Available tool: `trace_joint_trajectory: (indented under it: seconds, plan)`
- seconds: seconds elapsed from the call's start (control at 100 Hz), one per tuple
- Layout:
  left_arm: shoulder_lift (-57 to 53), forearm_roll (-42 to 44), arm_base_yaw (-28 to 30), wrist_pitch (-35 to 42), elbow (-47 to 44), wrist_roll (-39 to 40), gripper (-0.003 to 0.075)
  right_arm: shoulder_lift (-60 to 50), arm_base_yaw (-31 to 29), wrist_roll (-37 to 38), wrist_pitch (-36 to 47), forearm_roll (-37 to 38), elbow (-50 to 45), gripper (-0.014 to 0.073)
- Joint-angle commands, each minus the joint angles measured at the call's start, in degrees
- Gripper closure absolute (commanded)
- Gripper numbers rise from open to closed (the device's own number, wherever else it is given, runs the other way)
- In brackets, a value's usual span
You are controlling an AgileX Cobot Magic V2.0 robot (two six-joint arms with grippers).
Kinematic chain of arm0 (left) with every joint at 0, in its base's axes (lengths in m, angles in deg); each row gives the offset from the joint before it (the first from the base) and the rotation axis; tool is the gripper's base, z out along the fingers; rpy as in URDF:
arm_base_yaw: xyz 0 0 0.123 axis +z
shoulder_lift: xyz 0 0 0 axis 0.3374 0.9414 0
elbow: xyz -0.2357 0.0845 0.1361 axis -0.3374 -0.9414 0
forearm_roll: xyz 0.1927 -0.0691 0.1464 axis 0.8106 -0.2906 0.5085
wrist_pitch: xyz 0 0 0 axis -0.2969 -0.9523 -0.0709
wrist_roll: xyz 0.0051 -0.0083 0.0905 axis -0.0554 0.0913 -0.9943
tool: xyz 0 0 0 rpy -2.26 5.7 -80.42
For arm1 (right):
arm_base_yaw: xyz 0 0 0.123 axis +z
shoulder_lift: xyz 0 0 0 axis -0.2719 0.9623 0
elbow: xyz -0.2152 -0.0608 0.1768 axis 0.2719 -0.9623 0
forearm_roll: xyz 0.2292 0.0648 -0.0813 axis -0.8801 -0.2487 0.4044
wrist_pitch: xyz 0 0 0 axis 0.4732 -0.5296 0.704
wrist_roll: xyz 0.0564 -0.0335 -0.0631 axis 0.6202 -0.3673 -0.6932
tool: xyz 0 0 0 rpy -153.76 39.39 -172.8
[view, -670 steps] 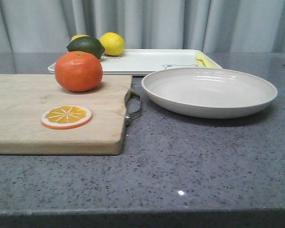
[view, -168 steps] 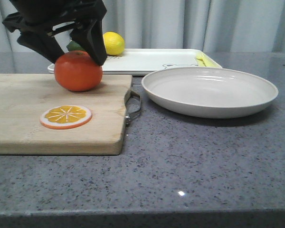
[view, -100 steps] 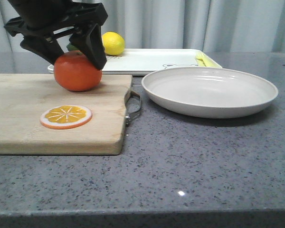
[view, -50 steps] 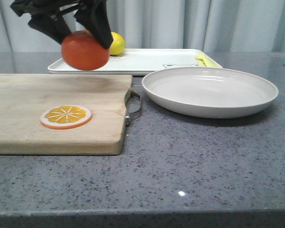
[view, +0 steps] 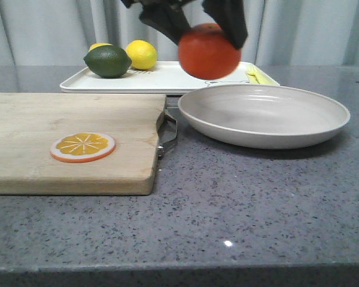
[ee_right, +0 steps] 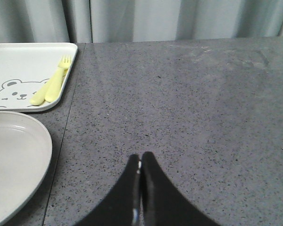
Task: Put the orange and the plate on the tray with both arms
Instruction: 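Lift the orange with the left gripper and carry it over the plate, then lower the orange into the plate, open the left gripper and withdraw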
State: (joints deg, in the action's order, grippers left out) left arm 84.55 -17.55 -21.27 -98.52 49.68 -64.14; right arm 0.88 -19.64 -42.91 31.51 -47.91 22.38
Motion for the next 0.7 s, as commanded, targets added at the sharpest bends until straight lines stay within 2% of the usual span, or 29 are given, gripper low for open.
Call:
trace_joint_trajectory:
  seconds: [0.0,0.45,0.69]
  plan:
    - [-0.02,-1.06,-1.94,4.22,4.04,-0.09,0.0398,0.48,-0.27,-0.33,4.23,0.25,1.86,0.0660]
    - [5.08,-1.06,-3.31,5.23,6.64,-0.09,0.0387,0.48,-0.27,-0.33,4.23,0.25,1.86,0.0660]
    - [5.64,-1.06,-3.31,5.01,6.64,-0.09,0.0243,0.48,-0.27,-0.33,4.23,0.25,1.86,0.0660]
